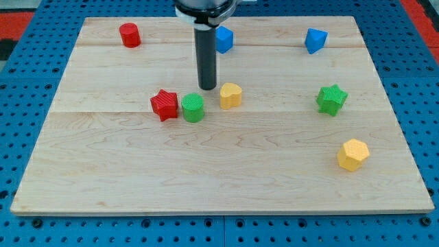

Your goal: Push the yellow heart slightly right

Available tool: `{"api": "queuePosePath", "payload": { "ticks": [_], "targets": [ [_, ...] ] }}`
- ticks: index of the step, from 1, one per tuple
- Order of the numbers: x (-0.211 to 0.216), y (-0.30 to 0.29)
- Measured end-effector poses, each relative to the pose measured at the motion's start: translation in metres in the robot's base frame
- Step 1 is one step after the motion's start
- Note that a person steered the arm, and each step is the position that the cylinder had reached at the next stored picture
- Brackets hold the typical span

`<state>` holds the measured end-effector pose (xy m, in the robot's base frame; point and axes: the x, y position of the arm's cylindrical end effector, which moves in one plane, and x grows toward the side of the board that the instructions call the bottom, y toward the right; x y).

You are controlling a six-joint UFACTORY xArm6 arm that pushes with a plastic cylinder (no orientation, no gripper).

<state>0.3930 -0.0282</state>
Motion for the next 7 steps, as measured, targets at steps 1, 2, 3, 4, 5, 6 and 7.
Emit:
{"api": "queuePosePath", "payload": {
  "ticks": [1, 2, 3, 4, 5, 6, 7],
  "targets": [
    [0.037, -0.002],
    [0.056, -0.007],
    [0.048, 0.003],
    [0.041, 0.004],
    [0.041, 0.004],
    [0.042, 0.052],
    [0.053, 0.071]
  ]
}}
